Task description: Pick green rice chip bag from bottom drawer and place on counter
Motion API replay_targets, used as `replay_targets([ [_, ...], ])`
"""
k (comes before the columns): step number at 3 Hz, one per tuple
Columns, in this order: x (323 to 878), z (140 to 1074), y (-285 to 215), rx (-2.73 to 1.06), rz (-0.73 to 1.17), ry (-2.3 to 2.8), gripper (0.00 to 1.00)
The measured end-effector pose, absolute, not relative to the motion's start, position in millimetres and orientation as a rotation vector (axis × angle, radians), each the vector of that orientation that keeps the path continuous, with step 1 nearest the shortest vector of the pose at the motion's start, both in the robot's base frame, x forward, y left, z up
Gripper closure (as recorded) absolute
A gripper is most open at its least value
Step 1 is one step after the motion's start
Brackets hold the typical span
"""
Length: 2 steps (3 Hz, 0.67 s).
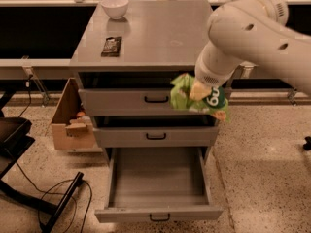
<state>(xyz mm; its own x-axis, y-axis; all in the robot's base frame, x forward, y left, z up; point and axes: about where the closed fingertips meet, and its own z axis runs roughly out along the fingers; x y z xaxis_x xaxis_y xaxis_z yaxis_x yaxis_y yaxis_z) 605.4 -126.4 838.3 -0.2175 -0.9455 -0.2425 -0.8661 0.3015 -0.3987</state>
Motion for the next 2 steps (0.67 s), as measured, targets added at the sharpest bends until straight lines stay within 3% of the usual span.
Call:
replay_targets([
  [2, 618.1, 856.9, -126.8, -1.552, -0.299, 2.099, 1.00],
])
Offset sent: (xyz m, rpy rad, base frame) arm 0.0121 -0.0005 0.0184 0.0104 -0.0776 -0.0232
